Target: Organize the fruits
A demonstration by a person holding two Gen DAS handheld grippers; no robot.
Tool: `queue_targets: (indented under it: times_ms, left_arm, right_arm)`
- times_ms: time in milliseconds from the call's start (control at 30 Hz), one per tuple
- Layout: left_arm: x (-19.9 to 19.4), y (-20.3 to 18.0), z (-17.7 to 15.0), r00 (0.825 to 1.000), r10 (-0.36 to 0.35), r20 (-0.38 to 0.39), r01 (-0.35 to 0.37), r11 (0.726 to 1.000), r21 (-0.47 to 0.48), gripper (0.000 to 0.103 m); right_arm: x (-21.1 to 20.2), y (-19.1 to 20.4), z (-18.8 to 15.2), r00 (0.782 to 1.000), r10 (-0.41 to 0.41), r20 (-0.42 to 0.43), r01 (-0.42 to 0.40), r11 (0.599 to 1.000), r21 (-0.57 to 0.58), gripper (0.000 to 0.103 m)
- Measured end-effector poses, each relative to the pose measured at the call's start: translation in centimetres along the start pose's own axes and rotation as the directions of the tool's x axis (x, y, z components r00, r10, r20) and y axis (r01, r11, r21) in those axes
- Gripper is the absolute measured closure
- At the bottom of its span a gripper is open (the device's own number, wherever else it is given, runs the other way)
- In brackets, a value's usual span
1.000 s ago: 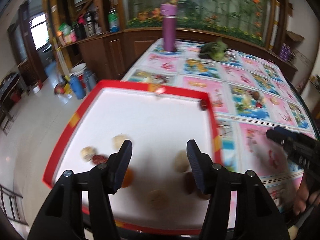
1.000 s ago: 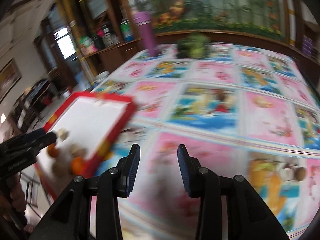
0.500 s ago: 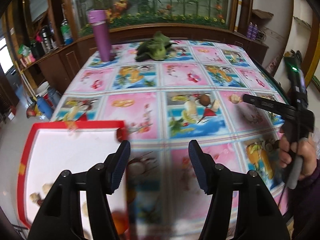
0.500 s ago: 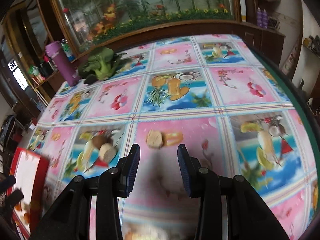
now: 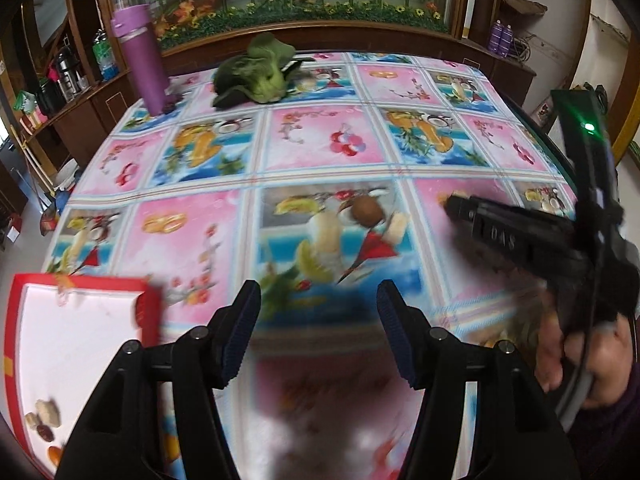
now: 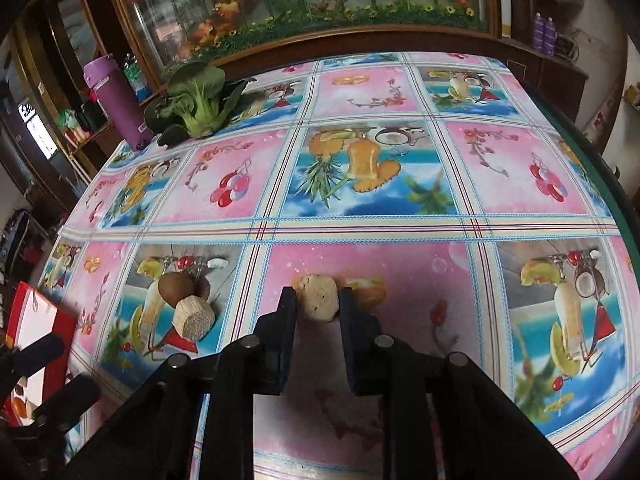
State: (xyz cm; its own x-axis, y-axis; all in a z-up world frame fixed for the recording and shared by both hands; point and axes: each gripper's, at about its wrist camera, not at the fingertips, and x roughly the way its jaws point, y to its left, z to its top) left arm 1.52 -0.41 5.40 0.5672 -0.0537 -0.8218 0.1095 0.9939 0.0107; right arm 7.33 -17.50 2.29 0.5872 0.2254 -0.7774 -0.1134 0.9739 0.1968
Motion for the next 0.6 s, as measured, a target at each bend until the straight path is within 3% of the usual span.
queue_targets:
  times_ms: [433, 600]
  left_arm:
    - [5.6, -4.0, 2.8, 0.998, -0.038, -0.055, 0.038, 0.999, -0.005, 0.043]
    - [6.5, -4.7, 3.2, 0.997, -0.053, -0.060, 0.054, 0.999, 0.007, 0.064]
  right_arm:
    - [-0.2, -2.2, 0.3, 0.996, 0.065, -0.068, -0.058, 0.993, 0.105, 0.083]
    - [-0.2, -2.3, 0.3, 0.995, 0.073, -0.069, -0.065, 0.992, 0.111, 0.083]
